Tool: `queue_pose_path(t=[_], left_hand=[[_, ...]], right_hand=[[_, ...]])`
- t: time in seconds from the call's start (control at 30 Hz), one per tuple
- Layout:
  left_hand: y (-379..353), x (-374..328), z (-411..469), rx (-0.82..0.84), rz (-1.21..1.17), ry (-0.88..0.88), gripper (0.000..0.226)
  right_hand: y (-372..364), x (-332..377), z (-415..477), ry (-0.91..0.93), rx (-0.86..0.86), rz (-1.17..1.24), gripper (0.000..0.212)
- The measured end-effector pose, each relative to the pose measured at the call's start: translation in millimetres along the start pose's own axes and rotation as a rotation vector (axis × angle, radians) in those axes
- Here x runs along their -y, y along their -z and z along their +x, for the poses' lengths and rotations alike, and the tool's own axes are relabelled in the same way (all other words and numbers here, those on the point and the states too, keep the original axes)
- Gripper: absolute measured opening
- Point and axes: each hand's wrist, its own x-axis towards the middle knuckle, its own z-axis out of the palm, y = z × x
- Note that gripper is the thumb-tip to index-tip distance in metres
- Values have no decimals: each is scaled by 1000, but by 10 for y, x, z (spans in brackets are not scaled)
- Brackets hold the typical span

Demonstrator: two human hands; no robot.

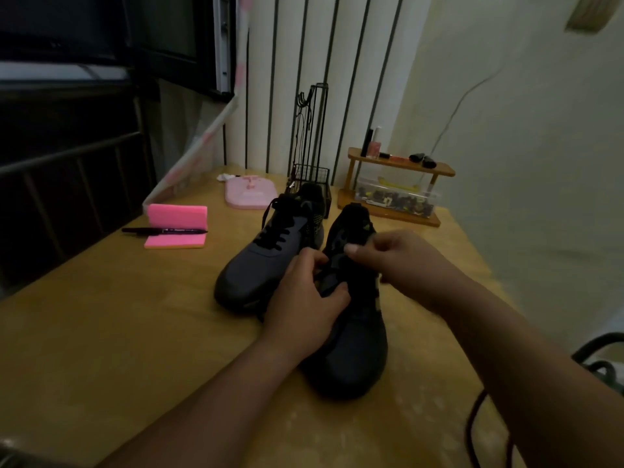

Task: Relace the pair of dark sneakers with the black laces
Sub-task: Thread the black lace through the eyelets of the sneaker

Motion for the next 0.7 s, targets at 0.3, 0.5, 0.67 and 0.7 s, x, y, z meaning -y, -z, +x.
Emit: queue_pose_path(t=[0.3, 0.5, 0.67, 0.7], left_hand=[[17, 4, -1, 38, -101, 21, 48], [37, -1, -14, 123, -126, 3, 66], [28, -23, -13, 143, -185, -4, 76], [28, -28, -9, 144, -186, -12, 76]], right_hand=[[-54, 94, -97, -122, -90, -26, 42], [-70, 290, -113, -16, -251, -65, 27], [-19, 213, -138, -145, -99, -226, 36], [-25, 222, -129, -134, -75, -319, 38]])
